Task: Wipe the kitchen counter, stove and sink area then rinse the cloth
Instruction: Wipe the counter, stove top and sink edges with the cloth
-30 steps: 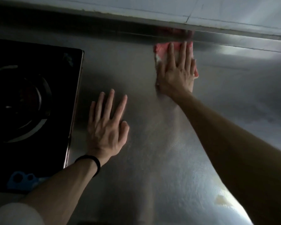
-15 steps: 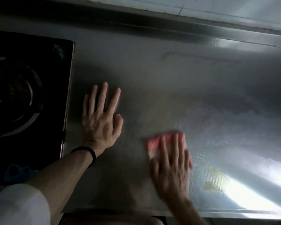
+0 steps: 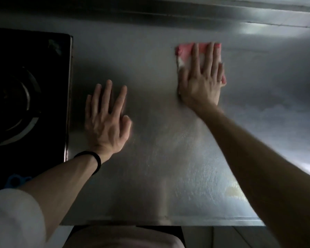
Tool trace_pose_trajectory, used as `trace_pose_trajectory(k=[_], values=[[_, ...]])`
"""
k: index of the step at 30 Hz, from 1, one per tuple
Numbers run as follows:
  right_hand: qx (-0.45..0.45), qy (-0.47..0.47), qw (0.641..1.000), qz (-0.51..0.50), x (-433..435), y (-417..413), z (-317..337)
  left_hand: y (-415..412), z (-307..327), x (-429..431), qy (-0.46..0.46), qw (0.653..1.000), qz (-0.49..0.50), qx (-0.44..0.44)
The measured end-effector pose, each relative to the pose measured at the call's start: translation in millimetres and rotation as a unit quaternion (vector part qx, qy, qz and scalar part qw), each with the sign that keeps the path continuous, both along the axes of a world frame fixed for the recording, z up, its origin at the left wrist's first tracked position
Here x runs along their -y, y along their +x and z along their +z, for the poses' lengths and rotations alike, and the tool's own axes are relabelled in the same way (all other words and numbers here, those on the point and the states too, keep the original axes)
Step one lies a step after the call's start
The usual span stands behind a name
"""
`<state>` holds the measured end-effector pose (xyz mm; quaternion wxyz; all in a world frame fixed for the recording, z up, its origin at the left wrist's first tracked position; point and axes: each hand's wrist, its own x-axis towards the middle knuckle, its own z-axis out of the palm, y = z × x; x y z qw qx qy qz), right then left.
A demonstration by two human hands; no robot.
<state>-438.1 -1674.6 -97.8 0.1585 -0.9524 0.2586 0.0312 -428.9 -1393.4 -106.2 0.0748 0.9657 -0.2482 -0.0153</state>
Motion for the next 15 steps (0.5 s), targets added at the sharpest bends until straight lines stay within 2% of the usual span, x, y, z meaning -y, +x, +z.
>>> trace_pose_trajectory(k=[3, 7, 9, 12, 15], values=[[0.009, 0.002, 1.0, 0.001, -55.2, -106.1, 7.0, -1.0, 4.9, 2.2, -0.007, 1.0, 0.007, -0.006], [-0.077, 0.036, 0.996, -0.033, -145.6, -273.8, 19.8, -1.4, 8.8, 1.9, 0.003, 1.0, -0.002, -0.016], [-0.11, 0.031, 0.993, -0.033, -171.7, -322.3, 23.7, -2.1, 9.6, 1.7, 0.01, 1.0, -0.002, -0.021], [-0.12, 0.036, 0.992, -0.024, -168.3, -317.2, 21.2, -2.7, 10.9, 2.7, 0.011, 1.0, -0.001, -0.018], [-0.082, 0.031, 0.996, -0.012, -132.0, -260.4, 13.0, -2.3, 10.5, 1.6, 0.008, 1.0, -0.002, -0.007]])
